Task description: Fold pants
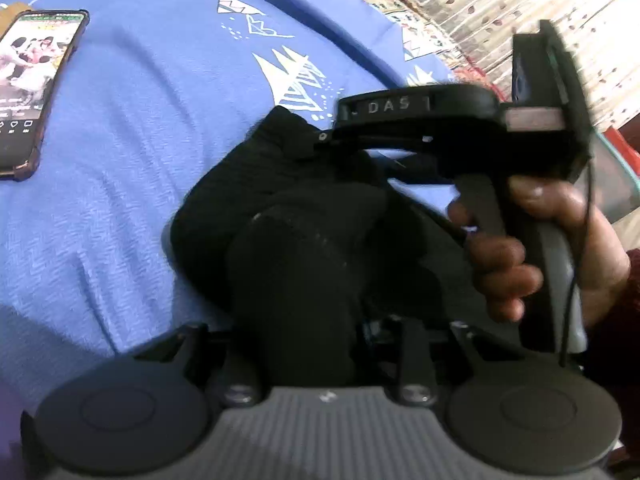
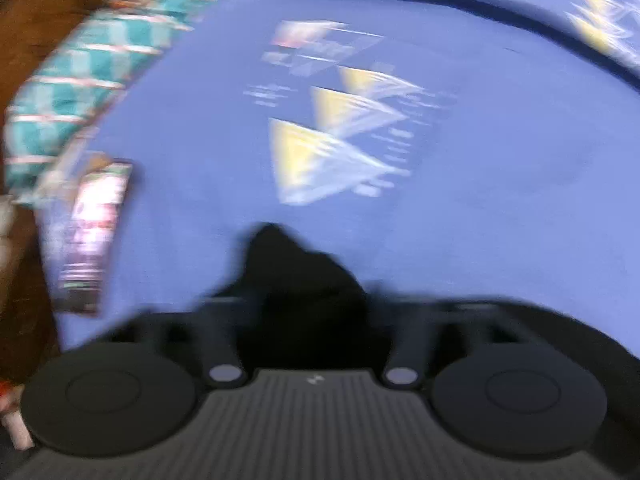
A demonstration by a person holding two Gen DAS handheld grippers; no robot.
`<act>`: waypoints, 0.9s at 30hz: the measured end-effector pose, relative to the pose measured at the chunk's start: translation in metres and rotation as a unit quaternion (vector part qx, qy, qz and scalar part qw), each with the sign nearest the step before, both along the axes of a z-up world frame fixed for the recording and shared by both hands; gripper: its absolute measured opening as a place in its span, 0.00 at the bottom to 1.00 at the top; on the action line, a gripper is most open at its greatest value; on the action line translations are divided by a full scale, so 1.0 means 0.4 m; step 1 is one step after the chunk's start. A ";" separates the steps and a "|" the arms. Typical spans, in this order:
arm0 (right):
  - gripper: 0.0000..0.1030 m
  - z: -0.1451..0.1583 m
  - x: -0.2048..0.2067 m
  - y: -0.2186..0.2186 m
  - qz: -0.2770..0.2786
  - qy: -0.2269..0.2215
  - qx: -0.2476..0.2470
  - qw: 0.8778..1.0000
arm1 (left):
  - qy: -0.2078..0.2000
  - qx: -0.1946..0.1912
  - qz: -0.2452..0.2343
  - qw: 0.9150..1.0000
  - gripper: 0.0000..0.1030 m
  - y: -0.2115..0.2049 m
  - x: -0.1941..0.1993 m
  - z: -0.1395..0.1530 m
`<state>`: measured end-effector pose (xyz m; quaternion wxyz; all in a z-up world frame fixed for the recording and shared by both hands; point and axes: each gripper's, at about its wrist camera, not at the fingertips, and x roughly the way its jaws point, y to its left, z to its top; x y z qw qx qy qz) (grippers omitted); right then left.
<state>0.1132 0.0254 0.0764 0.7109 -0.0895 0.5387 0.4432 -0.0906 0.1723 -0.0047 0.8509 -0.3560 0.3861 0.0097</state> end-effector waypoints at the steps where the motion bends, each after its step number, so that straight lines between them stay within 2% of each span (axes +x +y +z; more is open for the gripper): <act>1: 0.30 0.016 -0.006 0.006 -0.003 -0.009 -0.002 1.000 | -0.008 0.002 -0.002 1.000 0.22 0.006 -0.015 0.006; 2: 0.27 0.038 -0.017 0.012 0.010 -0.027 0.007 1.000 | -0.017 0.006 -0.003 1.000 0.21 0.008 -0.026 0.014; 5: 0.26 0.099 -0.033 0.006 0.036 -0.063 0.082 0.994 | -0.034 0.026 0.008 0.999 0.21 0.008 -0.044 0.027; 7: 0.25 0.107 -0.020 -0.013 0.027 -0.061 0.131 0.989 | -0.016 0.009 0.016 1.000 0.23 0.025 -0.036 0.007; 8: 0.25 0.095 -0.012 -0.012 0.021 -0.062 0.137 0.988 | -0.003 -0.010 0.019 1.000 0.25 0.036 -0.030 -0.008; 9: 0.25 0.071 -0.006 0.006 0.013 -0.075 0.113 0.991 | 0.002 -0.028 0.024 0.999 0.25 0.049 -0.027 -0.021; 11: 0.36 0.004 -0.007 0.044 0.004 -0.092 0.020 0.996 | 0.004 -0.045 0.022 0.999 0.30 0.066 -0.023 -0.021; 12: 0.38 -0.007 -0.011 0.046 -0.003 -0.103 0.015 0.995 | 0.005 -0.052 0.019 0.998 0.32 0.073 -0.025 -0.016; 13: 0.44 0.002 -0.013 0.036 -0.015 -0.109 0.032 0.993 | 0.002 -0.055 0.017 0.998 0.40 0.082 -0.031 -0.008; 14: 0.46 0.021 -0.011 0.021 -0.030 -0.104 0.051 0.993 | -0.002 -0.053 0.020 0.998 0.50 0.094 -0.041 0.002; 16: 0.46 0.078 -0.006 -0.036 -0.055 -0.100 0.101 0.988 | -0.012 -0.053 0.026 0.998 0.54 0.120 -0.068 0.018; 18: 0.46 0.135 -0.017 -0.112 -0.056 -0.106 0.144 0.982 | -0.017 -0.062 0.025 0.998 0.54 0.150 -0.092 0.028; 21: 0.51 0.174 -0.064 -0.225 0.006 -0.104 0.173 0.979 | -0.022 -0.056 0.039 0.997 0.55 0.171 -0.113 0.044; 22: 0.58 0.179 -0.088 -0.256 0.032 -0.108 0.171 0.979 | -0.020 -0.048 0.045 0.998 0.55 0.179 -0.118 0.052; 24: 0.68 0.179 -0.163 -0.296 0.095 -0.133 0.155 0.974 | -0.014 -0.041 0.048 0.998 0.55 0.197 -0.108 0.055; 26: 0.83 0.160 -0.239 -0.308 0.156 -0.164 0.126 0.966 | -0.011 -0.038 0.049 0.998 0.55 0.201 -0.097 0.055; 27: 0.83 0.142 -0.266 -0.303 0.177 -0.173 0.112 0.962 | -0.009 -0.034 0.048 0.998 0.55 0.199 -0.095 0.060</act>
